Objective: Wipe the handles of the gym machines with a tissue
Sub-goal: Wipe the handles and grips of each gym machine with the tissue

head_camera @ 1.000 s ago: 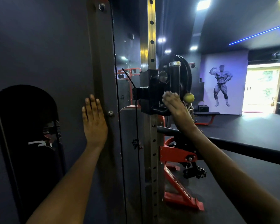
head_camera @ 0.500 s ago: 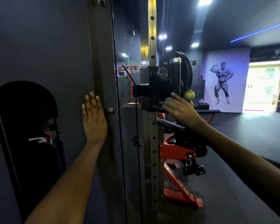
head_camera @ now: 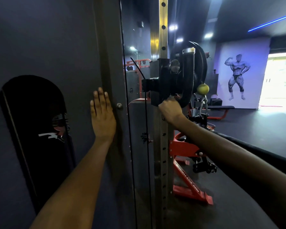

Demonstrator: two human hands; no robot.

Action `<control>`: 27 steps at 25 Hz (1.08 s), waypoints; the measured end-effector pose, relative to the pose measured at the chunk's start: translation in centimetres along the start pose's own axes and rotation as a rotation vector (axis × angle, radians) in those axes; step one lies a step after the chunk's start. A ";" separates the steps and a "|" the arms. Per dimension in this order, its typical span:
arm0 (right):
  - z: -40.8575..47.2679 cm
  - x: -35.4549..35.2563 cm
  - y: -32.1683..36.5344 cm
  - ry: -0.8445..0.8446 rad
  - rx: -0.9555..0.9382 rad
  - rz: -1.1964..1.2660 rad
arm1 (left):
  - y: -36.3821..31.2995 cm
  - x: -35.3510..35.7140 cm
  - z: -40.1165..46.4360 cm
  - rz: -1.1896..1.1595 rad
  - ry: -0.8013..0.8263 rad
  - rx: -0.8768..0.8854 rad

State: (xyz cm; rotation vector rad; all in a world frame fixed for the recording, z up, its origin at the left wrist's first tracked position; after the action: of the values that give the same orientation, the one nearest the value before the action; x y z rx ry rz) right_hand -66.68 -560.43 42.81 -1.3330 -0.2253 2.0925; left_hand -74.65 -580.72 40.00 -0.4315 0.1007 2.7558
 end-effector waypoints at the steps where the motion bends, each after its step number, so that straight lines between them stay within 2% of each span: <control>1: -0.5 0.0 -0.8 -0.019 0.065 0.031 | 0.0 0.0 0.1 0.015 -0.005 0.004; 4: -1.1 0.1 -1.6 -0.056 0.109 0.031 | 0.0 0.4 0.0 0.027 0.011 0.009; 8: 0.9 0.2 -0.5 0.012 0.064 0.097 | 0.1 0.3 0.0 0.041 0.053 -0.014; 12: -0.2 0.3 -0.6 -0.058 0.046 0.102 | 0.3 0.3 0.1 0.082 0.208 -0.046; 16: -3.8 -0.7 -1.0 -0.158 0.012 0.352 | -0.5 -0.8 -0.8 0.016 0.419 -0.075; 19: -6.8 -1.8 -1.7 -0.191 0.081 0.576 | -2.2 -2.9 -1.6 -0.190 0.530 -0.031; 23: -8.8 -1.4 -2.8 -0.015 0.209 0.716 | -5.8 -5.9 -3.5 -0.379 0.646 0.093; 27: -11.1 -1.4 -2.2 0.042 0.256 0.884 | -8.4 -8.2 -5.8 -0.376 0.764 0.201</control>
State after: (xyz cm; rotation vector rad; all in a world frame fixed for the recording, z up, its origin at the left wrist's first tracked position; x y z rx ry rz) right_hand -55.80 -561.62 39.64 -1.4578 0.7619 2.6507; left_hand -62.76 -576.23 36.91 -1.2704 0.4263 2.0573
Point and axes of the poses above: each hand's wrist, its own z-axis towards the middle knuckle, its own x-axis out of the palm, y = z × x, the point moved 7 cm from there along z, towards the middle knuckle, and after that the axes turned 9 degrees about y, right-handed, at the moved point
